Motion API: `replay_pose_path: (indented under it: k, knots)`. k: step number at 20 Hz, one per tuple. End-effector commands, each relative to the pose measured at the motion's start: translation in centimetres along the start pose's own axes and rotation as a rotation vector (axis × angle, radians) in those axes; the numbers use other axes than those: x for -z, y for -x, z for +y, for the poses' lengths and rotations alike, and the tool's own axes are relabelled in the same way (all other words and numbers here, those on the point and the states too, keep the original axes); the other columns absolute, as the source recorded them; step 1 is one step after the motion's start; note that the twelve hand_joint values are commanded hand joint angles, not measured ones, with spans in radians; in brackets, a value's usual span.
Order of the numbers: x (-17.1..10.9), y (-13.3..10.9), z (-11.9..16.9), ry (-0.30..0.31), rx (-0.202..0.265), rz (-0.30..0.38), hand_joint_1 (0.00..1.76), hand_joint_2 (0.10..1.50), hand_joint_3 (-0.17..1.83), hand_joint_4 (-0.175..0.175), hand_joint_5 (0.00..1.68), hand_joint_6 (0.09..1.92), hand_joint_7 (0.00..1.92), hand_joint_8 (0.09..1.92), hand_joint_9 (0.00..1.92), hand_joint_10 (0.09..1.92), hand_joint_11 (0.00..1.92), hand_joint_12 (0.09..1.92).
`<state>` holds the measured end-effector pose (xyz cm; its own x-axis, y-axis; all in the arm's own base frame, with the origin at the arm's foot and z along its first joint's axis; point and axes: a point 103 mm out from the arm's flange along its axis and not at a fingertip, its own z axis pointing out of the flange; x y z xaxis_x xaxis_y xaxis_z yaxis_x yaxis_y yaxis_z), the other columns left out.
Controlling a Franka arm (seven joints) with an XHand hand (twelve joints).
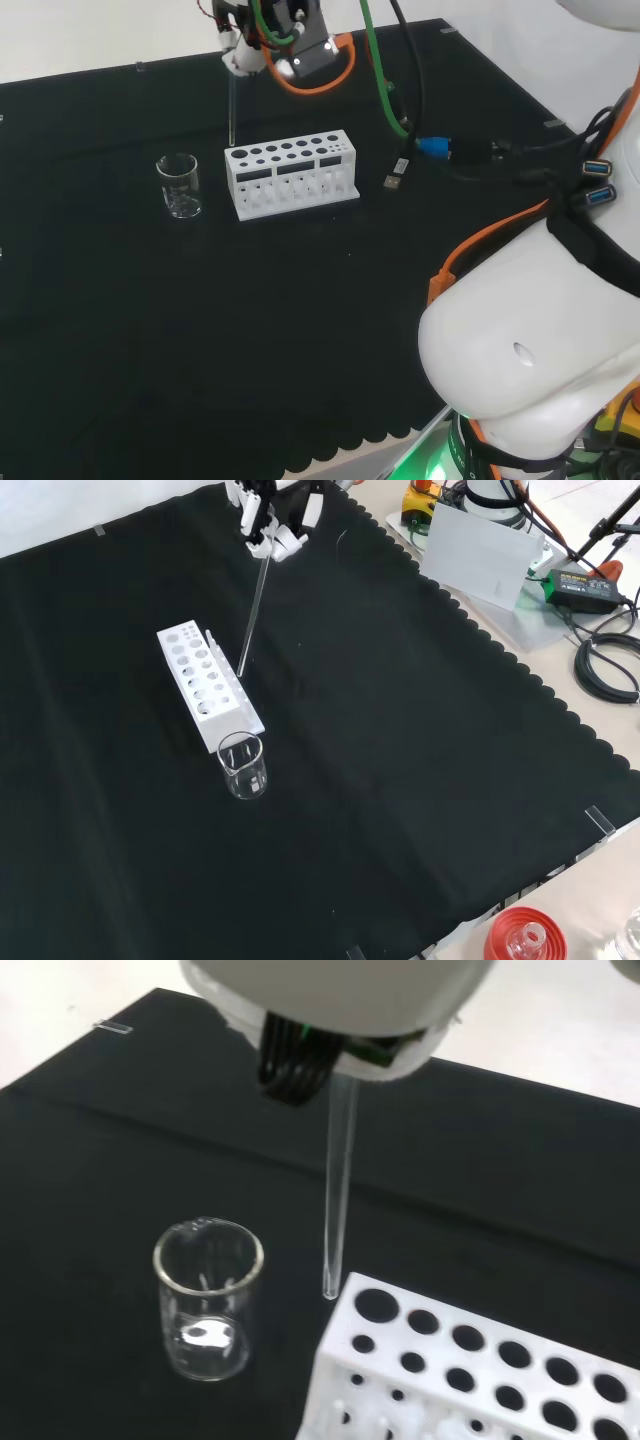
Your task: Stir in the beaker to the left of the white test tube rack with the glass rod.
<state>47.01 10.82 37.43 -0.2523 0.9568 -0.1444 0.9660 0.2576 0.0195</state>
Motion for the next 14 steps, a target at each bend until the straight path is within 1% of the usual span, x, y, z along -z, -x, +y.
replay_pose_path:
  k: [1, 6, 9, 10, 11, 12, 13, 14]
  knots:
    - [0.3, -2.5, 0.8, 0.002, 0.051, 0.004, 1.22, 0.57, 0.84, -0.175, 1.25, 0.79, 1.68, 0.64, 1.86, 0.41, 1.71, 0.70]
    - [0.2, -4.1, 2.0, 0.010, 0.080, 0.012, 1.22, 0.57, 0.84, -0.175, 1.25, 0.79, 1.68, 0.64, 1.87, 0.41, 1.71, 0.70]
    - [0.1, -5.0, 3.0, -0.001, 0.086, 0.003, 1.22, 0.57, 0.84, -0.175, 1.25, 0.79, 1.68, 0.64, 1.87, 0.41, 1.71, 0.70]
    - [-0.1, -4.8, 3.2, 0.004, 0.089, 0.008, 1.22, 0.57, 0.84, -0.175, 1.25, 0.79, 1.68, 0.64, 1.87, 0.40, 1.71, 0.70]
    - [-0.2, -5.2, 3.5, 0.006, 0.093, 0.007, 1.22, 0.57, 0.84, -0.175, 1.25, 0.79, 1.68, 0.64, 1.87, 0.40, 1.71, 0.70]
    - [-0.5, -5.3, 3.7, 0.032, 0.125, 0.053, 1.22, 0.57, 0.84, -0.175, 1.25, 0.79, 1.68, 0.64, 1.87, 0.40, 1.71, 0.70]
    - [-0.6, -5.1, 3.9, 0.034, 0.133, 0.057, 1.22, 0.57, 0.84, -0.175, 1.25, 0.79, 1.68, 0.63, 1.87, 0.40, 1.71, 0.70]
    - [-0.6, -5.0, 4.1, 0.018, 0.125, 0.032, 1.22, 0.57, 0.84, -0.175, 1.25, 0.79, 1.68, 0.63, 1.87, 0.40, 1.71, 0.70]
